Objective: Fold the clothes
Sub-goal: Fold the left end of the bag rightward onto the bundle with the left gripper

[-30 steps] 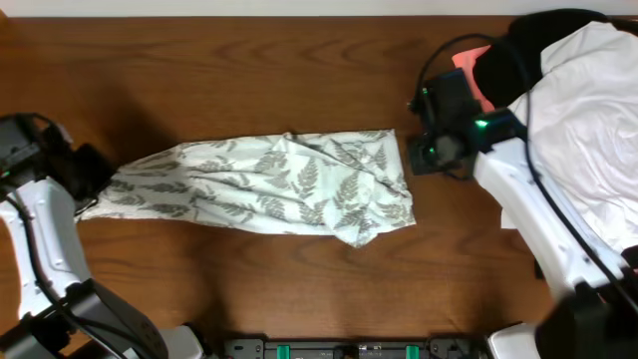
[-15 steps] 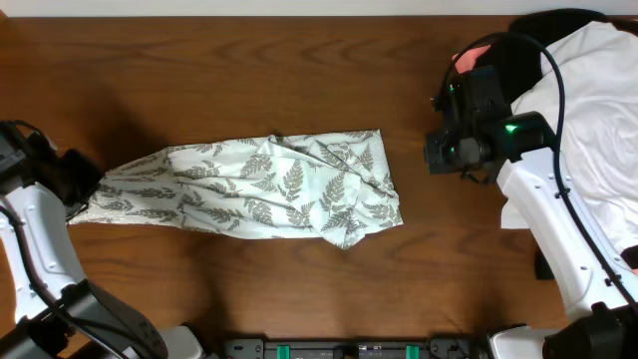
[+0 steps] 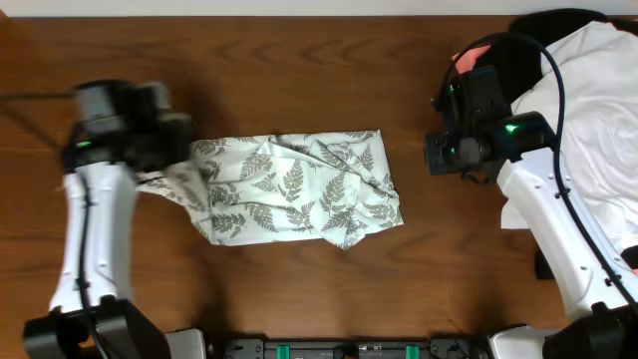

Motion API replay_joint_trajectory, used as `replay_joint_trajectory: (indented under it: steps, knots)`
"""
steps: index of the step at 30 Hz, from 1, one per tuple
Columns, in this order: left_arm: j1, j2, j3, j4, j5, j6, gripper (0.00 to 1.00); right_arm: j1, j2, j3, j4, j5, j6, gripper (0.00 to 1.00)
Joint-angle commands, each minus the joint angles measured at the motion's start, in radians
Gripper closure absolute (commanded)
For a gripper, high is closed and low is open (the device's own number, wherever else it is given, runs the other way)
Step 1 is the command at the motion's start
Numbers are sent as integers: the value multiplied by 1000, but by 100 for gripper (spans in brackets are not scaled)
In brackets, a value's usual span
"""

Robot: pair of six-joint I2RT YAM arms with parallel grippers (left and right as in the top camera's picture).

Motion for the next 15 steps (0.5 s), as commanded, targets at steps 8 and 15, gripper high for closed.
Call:
replay_joint_trajectory:
  steps: [8,15]
  knots:
    - [-543,43,-1,-88,-264,92,94,-10,-13,13,-5,-2,14,58]
    - [-624,135,-1,-81,-271,58,94,-9,-13,13,-17,-2,14,57]
